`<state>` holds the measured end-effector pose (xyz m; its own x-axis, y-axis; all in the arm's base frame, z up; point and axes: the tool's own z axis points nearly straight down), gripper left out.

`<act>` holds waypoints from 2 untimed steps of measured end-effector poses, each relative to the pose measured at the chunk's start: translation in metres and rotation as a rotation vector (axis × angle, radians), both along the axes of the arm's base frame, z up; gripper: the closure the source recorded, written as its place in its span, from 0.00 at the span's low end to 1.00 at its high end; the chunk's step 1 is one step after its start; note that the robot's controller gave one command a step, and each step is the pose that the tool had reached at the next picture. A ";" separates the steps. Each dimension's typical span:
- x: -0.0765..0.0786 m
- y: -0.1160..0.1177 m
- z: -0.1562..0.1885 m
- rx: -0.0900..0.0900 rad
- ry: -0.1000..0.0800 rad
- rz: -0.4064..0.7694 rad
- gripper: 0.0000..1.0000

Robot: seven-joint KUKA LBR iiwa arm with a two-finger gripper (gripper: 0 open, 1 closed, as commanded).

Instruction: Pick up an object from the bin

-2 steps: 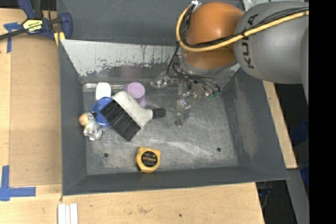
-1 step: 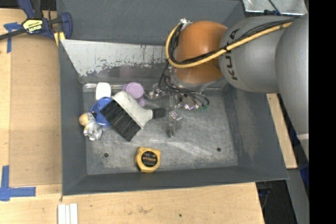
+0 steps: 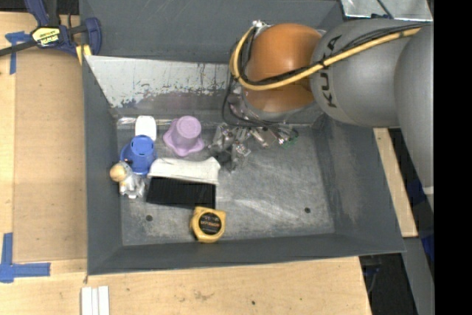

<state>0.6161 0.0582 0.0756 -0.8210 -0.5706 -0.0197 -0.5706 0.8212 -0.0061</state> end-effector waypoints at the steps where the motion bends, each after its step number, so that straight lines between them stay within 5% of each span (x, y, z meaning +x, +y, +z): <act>1: 0.000 0.000 0.000 0.000 0.000 -0.001 1.00; 2: -0.002 0.000 0.006 -0.002 0.010 -0.001 1.00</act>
Offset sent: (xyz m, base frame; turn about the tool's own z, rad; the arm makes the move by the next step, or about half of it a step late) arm 0.0000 0.0000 0.0712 0.0000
